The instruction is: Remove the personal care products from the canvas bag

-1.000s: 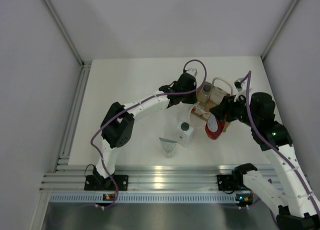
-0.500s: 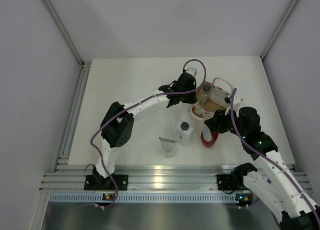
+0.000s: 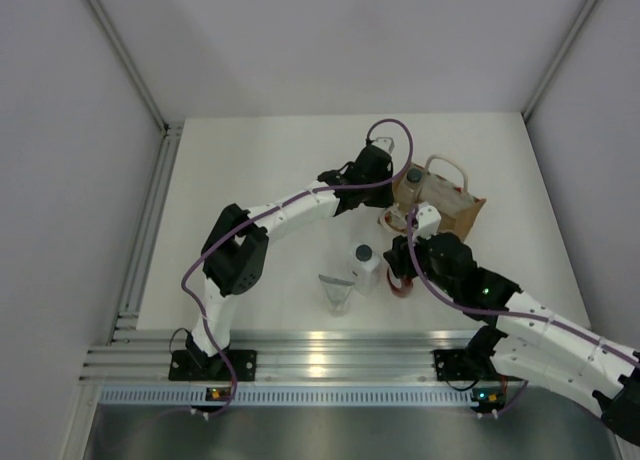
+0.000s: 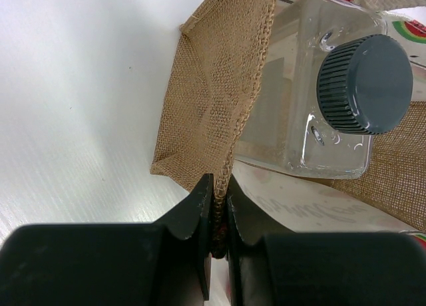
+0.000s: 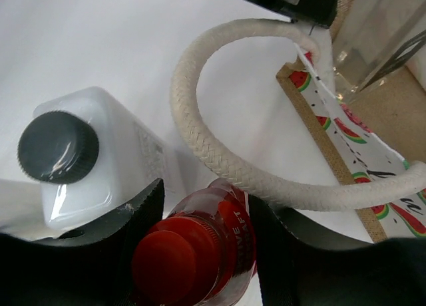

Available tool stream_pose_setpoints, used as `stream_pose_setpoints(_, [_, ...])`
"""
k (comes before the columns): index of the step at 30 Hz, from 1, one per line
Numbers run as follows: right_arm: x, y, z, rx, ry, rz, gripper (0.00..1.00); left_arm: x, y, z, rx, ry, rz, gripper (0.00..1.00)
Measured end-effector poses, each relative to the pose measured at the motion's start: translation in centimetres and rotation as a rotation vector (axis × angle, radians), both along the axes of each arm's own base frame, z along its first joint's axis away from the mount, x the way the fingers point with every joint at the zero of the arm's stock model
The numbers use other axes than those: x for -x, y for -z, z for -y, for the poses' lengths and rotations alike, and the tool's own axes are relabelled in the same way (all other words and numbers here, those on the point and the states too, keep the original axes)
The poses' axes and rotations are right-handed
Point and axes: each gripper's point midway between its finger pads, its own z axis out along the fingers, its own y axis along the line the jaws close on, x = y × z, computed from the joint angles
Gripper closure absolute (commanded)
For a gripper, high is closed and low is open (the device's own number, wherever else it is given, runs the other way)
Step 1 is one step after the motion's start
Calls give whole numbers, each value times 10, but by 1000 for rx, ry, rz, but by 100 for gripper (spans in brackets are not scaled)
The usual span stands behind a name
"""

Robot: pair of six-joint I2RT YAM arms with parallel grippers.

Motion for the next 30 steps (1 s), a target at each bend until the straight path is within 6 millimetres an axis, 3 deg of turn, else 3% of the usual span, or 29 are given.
stream_pose_setpoints(4, [-12,-1,2,-4,67,12,81,0,0,0,-1,0,1,100])
stream_pose_setpoints(5, [-13,-1,3,-5,80,13,68,0,0,0,-1,0,1,100])
stream_pose_setpoints(7, [-15,-2,5,-6,98,14,53,0,0,0,0,0,0,100])
stream_pose_setpoints(12, [-16,-6,10,-10,122,23,38,0,0,0,0,0,0,100])
stream_pose_setpoints(17, [-18,-47,9,-86,127,92,19,0,0,0,0,0,0,100])
stream_pose_setpoints(21, [-16,-82,11,-152,127,151,18,0,0,0,0,0,0,100])
stream_pose_setpoints(26, [-17,-112,23,-173,173,197,18,0,0,0,0,0,0,100])
stream_pose_setpoints(30, [-36,-142,41,-155,316,195,18,0,0,0,0,0,0,100])
